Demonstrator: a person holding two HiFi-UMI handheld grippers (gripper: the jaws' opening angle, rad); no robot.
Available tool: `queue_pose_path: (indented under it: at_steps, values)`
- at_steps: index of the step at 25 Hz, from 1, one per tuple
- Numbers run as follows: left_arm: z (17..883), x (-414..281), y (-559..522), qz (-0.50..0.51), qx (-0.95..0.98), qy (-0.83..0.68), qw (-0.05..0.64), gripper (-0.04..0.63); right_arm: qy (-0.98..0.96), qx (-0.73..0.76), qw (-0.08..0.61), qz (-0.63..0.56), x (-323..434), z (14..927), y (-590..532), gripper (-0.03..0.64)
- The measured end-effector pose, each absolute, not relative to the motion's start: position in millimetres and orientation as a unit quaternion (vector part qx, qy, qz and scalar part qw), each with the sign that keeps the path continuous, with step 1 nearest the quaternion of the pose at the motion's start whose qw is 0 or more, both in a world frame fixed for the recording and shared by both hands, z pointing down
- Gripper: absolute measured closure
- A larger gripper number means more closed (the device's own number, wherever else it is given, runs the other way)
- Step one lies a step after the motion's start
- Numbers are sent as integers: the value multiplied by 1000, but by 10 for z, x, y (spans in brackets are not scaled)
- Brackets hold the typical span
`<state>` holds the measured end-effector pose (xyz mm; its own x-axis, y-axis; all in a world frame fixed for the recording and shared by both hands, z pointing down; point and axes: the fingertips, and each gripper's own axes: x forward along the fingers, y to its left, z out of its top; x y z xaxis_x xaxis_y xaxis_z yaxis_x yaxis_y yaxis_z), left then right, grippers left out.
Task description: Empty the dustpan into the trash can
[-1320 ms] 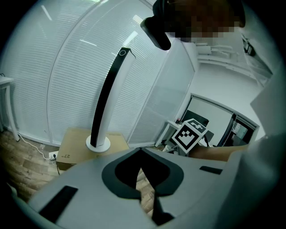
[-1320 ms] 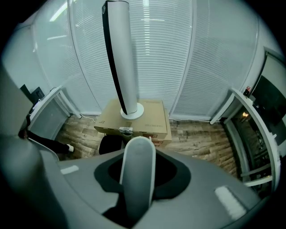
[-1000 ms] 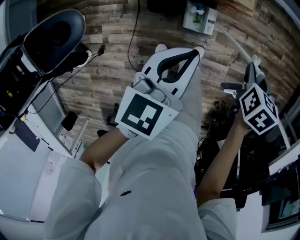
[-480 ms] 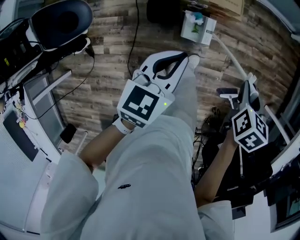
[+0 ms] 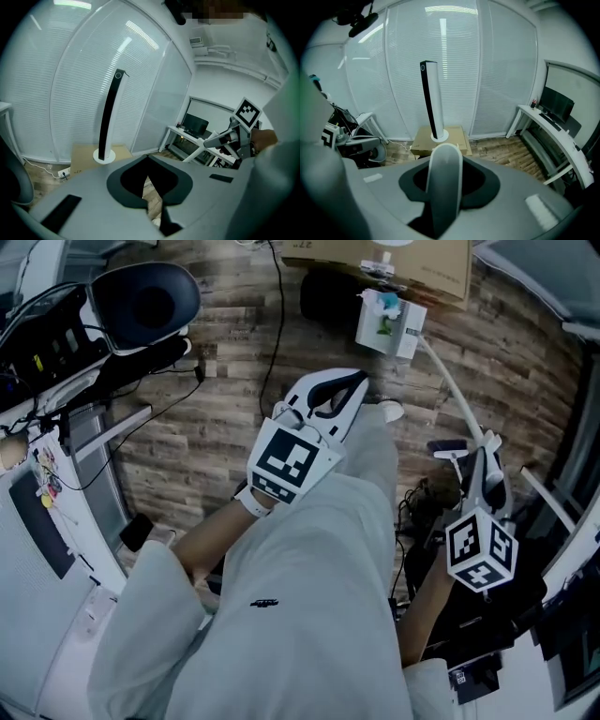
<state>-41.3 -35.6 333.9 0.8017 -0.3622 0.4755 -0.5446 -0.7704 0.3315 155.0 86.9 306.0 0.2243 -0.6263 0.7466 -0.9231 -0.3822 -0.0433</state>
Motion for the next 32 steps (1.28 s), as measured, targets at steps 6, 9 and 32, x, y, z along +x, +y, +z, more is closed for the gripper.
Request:
queue_pose_path:
  at_steps: [6,9,32]
  values:
    - [3154,-475,-306,205,925,-236,217,589,-527,754,179,348,1464,2620,885,503]
    - [3077,-497,-334,195,922,-245,225,589,-529,756,155,353,1484,2455,882,503]
    - [2532,-604,-557,166,931,-269,182,589,-648,708,201,197,901,1917,73,503]
